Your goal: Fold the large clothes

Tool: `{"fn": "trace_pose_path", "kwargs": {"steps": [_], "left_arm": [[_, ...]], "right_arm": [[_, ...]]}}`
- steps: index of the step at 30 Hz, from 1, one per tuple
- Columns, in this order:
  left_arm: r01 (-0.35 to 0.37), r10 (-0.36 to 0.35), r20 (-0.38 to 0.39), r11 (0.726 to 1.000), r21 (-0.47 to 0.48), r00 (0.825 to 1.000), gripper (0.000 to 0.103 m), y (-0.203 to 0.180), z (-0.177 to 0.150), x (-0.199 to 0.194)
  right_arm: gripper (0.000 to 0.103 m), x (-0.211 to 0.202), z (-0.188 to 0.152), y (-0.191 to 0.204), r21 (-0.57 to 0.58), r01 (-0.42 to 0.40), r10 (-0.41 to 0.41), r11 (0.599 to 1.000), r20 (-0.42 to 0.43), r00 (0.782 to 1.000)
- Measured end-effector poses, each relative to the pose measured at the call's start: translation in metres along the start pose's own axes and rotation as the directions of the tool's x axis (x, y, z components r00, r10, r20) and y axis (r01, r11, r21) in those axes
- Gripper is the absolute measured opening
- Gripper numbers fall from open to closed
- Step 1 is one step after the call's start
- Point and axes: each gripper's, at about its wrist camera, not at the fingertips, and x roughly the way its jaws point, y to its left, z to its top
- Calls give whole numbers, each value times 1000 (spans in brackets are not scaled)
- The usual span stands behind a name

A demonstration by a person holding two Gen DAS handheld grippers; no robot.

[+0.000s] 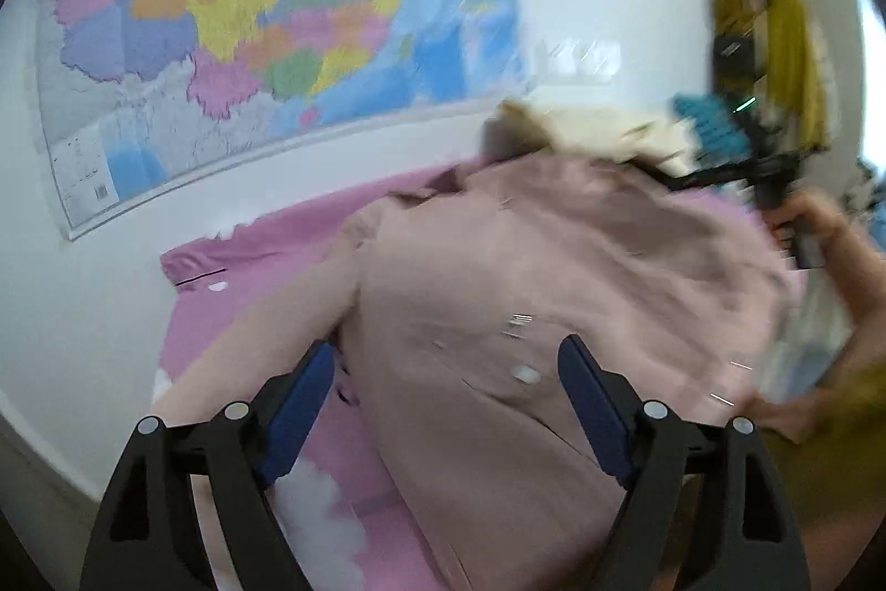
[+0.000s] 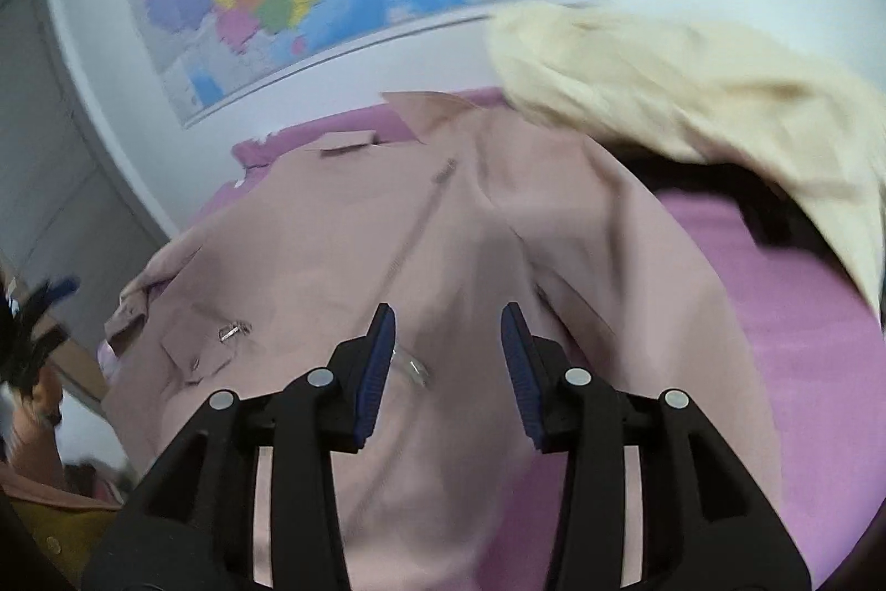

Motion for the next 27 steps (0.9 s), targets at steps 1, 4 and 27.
{"fn": "trace_pose_path", "kwargs": {"steps": [1, 4, 27], "left_arm": [[-15, 15, -44, 1000, 7, 999, 80, 0, 12, 26], [-63, 64, -162, 998, 11, 985, 79, 10, 43, 96], [-292, 218, -376, 944, -155, 901, 1, 106, 81, 269]], "right_arm": [[44, 9, 7, 5, -21, -8, 8, 1000, -10, 1000], [51, 48, 32, 22, -95, 15, -19, 995, -38, 999], [1, 221, 118, 4, -50, 18, -29, 999, -227, 973]]}}
